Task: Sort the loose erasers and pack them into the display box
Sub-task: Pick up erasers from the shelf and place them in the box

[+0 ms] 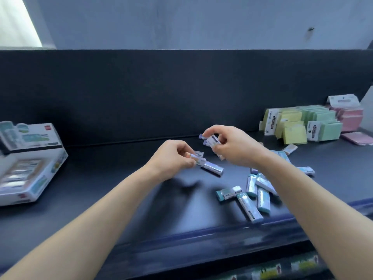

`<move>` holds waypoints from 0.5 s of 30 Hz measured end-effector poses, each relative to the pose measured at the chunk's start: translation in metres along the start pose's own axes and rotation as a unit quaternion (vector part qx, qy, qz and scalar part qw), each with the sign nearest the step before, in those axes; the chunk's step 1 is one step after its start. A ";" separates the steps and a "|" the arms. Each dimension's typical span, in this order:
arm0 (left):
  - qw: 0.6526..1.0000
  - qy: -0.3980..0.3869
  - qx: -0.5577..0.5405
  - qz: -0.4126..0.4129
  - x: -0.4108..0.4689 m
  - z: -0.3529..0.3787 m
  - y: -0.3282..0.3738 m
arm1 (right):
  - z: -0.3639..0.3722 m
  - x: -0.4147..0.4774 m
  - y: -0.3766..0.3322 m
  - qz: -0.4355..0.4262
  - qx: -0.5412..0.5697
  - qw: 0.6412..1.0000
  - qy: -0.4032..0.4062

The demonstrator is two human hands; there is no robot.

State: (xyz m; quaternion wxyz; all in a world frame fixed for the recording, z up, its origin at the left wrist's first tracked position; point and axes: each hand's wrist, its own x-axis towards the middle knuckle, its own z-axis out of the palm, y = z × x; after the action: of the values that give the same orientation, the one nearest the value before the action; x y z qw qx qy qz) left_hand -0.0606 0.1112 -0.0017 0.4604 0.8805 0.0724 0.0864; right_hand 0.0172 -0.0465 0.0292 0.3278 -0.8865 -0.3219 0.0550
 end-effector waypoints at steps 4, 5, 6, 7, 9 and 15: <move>0.998 0.054 -0.028 -0.032 -0.014 -0.011 0.007 | 0.003 0.015 -0.009 -0.049 0.055 0.997 0.025; 0.997 0.065 -0.030 -0.040 -0.019 -0.014 0.008 | 0.005 0.018 -0.012 -0.062 0.066 0.996 0.029; 0.995 0.078 -0.031 -0.047 -0.023 -0.017 0.008 | 0.007 0.022 -0.014 -0.073 0.075 0.994 0.028; 0.994 0.091 -0.033 -0.055 -0.028 -0.019 0.008 | 0.009 0.025 -0.017 -0.084 0.087 0.992 0.024; 0.989 0.125 -0.037 -0.071 -0.038 -0.023 0.007 | 0.013 0.029 -0.024 -0.100 0.113 0.988 0.008; 0.963 0.240 -0.004 -0.120 -0.074 -0.050 -0.009 | 0.040 0.037 -0.059 -0.149 0.146 0.977 -0.049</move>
State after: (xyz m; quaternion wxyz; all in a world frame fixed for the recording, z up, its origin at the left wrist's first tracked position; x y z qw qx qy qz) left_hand -0.1445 0.1414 0.0126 0.4403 0.8169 0.2854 0.2395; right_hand 0.0020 0.0320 0.0388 0.4422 -0.7674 -0.4542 0.0960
